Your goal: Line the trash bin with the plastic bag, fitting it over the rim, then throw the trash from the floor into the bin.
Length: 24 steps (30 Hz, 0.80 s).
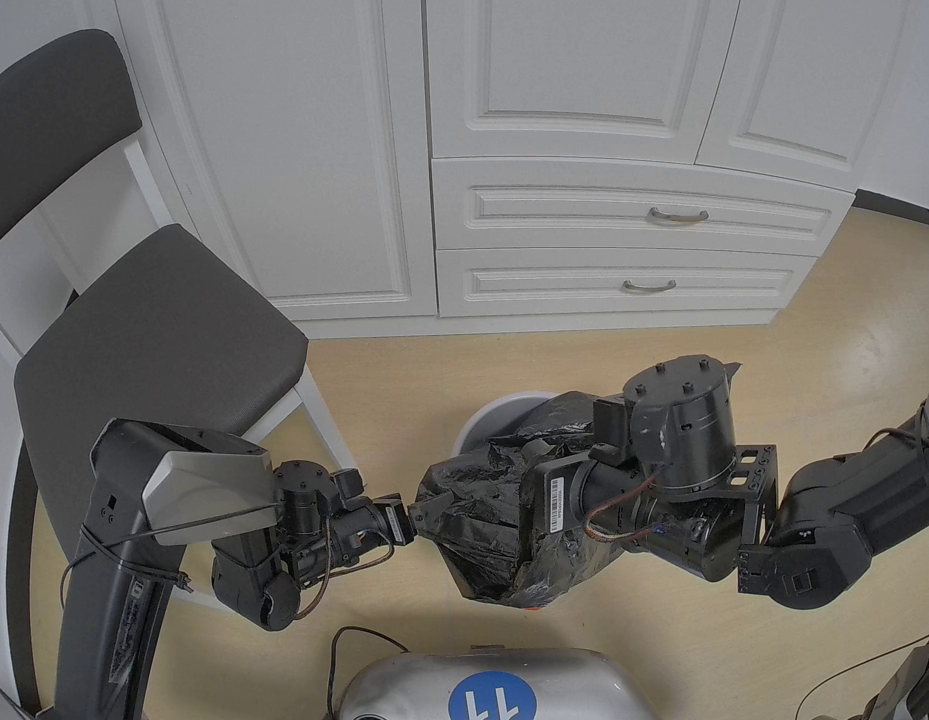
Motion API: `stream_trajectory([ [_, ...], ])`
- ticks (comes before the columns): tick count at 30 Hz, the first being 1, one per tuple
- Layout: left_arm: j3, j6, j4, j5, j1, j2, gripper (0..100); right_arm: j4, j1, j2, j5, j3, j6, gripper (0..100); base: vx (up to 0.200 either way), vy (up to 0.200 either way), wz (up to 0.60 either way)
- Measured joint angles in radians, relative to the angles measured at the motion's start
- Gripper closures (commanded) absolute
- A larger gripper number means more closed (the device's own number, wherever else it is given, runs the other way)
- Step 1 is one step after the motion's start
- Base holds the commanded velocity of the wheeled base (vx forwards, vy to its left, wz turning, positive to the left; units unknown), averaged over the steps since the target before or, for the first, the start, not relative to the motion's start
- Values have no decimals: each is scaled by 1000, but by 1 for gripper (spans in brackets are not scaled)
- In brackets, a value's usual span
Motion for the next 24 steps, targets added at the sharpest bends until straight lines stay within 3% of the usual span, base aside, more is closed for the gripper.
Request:
stream_trajectory([
  [12,39,-23,-12,-4,-70,-10,0,0,7,-9,0,3,-1,100,0,0,0],
  [17,68,-95,-13,-4,-97,-76,0,0,9,-8,0,3,0,100,0,0,0],
  [24,120,-120,-14,-13,-112,-176,0,0,9,-3,1,-1,2,100,0,0,0],
])
